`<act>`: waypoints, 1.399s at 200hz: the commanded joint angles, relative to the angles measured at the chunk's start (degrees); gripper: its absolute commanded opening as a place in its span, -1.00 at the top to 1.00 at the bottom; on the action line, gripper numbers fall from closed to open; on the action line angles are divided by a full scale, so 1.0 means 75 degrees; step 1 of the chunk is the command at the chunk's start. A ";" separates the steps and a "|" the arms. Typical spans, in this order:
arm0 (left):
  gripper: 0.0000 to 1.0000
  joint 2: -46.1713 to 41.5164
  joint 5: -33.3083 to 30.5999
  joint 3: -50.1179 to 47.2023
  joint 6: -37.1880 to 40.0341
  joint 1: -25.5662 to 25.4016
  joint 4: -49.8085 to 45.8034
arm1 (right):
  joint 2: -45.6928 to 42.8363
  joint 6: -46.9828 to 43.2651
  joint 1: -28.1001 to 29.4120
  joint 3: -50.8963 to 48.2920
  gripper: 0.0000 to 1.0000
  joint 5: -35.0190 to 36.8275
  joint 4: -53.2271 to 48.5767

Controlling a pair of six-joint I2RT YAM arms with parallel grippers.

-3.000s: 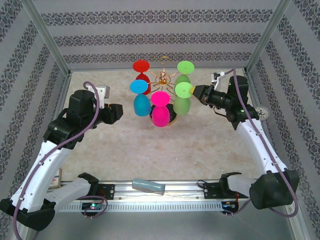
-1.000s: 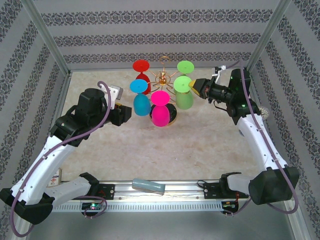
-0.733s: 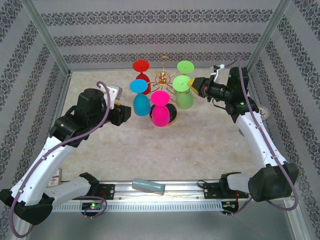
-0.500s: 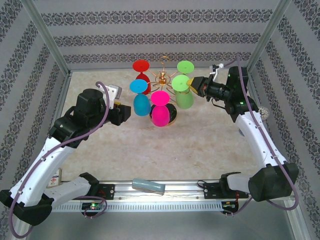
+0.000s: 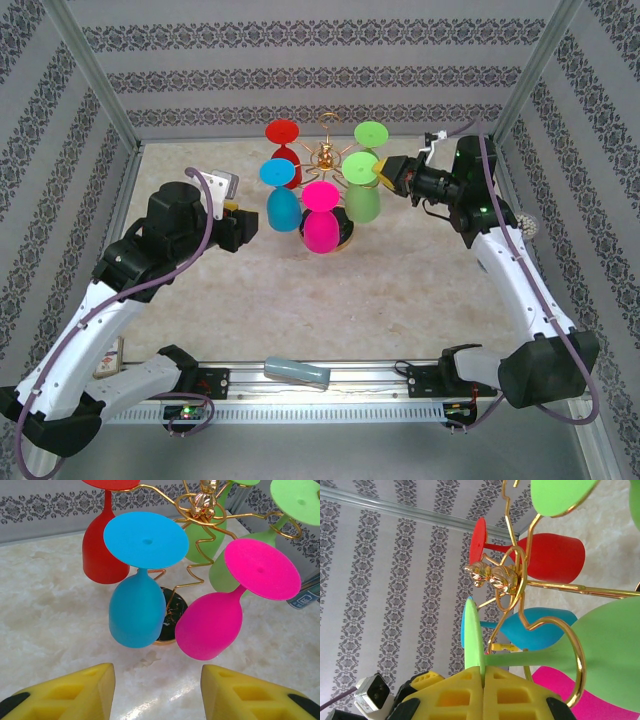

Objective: Take the wine glass off the wine glass rack

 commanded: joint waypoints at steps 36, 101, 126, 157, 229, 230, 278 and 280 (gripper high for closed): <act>0.01 -0.0182 -0.0129 -0.0103 0.0076 -0.0115 0.0377 | 0.0066 0.0488 0.0115 -0.0028 1.00 -0.0019 0.0249; 0.01 -0.0208 -0.0136 -0.0104 0.0119 -0.0112 0.0309 | 0.0343 0.0686 0.0151 0.0186 1.00 0.0128 0.0327; 0.01 -0.0202 -0.0160 -0.0106 0.0113 -0.0110 0.0333 | 0.0420 0.0814 0.0177 0.0242 1.00 0.0148 0.0436; 0.01 -0.0208 -0.0170 -0.0091 0.0096 -0.0122 0.0388 | 0.0529 0.0954 0.0160 0.0398 1.00 0.0175 0.0481; 0.01 -0.0259 -0.0162 -0.0140 0.0038 -0.0116 0.0473 | 0.0688 0.1069 0.0206 0.0562 1.00 0.0112 0.0543; 0.01 -0.0257 -0.0163 -0.0140 0.0046 -0.0119 0.0472 | 0.0689 0.1072 0.0209 0.0562 1.00 0.0108 0.0551; 0.01 -0.0255 -0.0125 -0.0128 -0.0004 -0.0124 0.0414 | 0.0505 0.0923 0.0371 0.0470 1.00 0.0022 0.0447; 0.01 -0.0247 -0.0128 -0.0138 -0.0004 -0.0122 0.0415 | 0.0489 0.0923 0.0366 0.0454 1.00 0.0020 0.0443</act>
